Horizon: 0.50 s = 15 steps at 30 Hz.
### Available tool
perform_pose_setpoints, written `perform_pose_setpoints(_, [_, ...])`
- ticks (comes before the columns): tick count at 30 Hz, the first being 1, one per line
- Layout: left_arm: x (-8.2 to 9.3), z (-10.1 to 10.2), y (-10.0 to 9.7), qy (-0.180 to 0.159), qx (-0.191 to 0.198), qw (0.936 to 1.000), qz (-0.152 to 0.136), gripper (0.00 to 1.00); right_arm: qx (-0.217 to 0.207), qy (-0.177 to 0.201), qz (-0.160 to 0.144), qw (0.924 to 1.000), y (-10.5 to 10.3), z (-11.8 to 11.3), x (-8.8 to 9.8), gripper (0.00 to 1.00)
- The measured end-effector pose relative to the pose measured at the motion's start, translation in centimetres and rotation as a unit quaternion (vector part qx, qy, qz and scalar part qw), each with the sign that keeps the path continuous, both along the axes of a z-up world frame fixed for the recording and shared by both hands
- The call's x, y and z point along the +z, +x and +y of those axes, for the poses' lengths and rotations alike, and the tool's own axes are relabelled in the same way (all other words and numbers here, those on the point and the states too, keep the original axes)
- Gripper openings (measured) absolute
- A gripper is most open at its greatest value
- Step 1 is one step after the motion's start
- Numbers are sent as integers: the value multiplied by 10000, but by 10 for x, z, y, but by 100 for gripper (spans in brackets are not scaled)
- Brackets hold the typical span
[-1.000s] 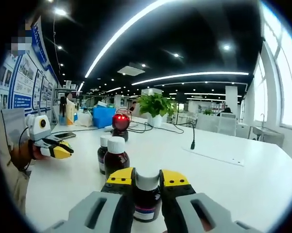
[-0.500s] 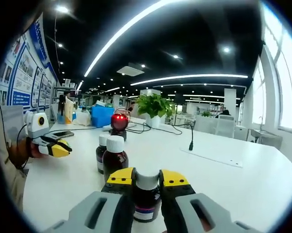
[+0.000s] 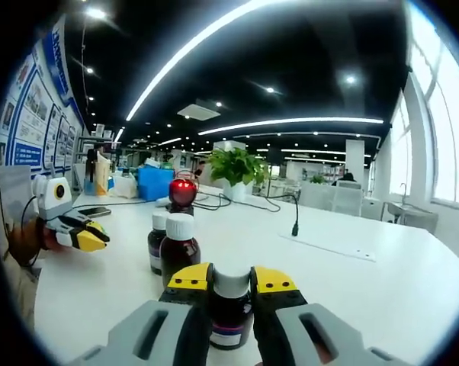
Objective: Rotate the medicine bottle to make it face forward pick up the medicine bottle inspect the drug traceability code place the medicine on the table
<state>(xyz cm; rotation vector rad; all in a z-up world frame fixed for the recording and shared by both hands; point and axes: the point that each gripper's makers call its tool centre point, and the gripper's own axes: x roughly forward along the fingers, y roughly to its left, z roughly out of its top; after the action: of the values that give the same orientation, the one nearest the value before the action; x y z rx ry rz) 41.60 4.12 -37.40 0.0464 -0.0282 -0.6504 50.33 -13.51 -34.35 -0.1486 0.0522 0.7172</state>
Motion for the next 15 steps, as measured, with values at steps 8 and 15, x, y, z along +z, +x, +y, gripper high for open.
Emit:
perform_pose_setpoints(8, [-3, -1, 0, 175, 18, 9998, -10, 0, -153, 81, -65, 9998, -2, 0, 1, 15])
perform_pose_setpoints(15, [-1, 4, 2, 37, 107, 9999, 24, 0, -333, 8, -172, 9993, -3, -1, 1, 16])
